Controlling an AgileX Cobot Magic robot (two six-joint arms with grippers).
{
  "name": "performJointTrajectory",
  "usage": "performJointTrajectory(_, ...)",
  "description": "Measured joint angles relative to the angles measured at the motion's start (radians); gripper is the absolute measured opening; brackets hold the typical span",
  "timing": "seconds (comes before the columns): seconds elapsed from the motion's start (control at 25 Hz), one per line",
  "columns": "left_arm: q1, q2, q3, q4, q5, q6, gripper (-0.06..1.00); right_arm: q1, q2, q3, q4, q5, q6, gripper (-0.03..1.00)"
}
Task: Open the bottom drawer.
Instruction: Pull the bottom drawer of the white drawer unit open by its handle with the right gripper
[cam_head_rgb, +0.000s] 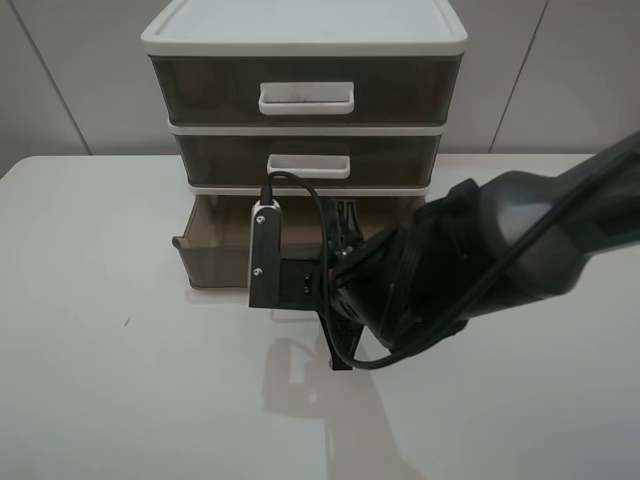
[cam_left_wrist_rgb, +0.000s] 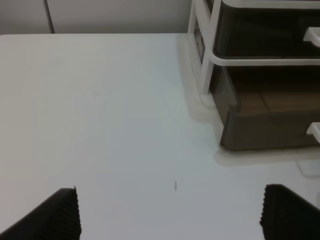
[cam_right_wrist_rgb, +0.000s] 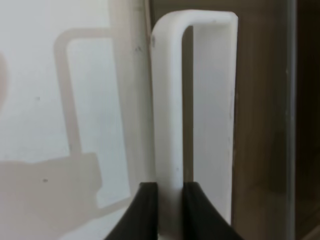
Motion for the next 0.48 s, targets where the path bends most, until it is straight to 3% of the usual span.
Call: performJointTrajectory(0.48, 0.000, 0.000, 0.000, 0.000, 0.000, 0.000, 0.74, 0.034, -0.004, 0.000, 0.068, 0.001, -0.004, 0.11)
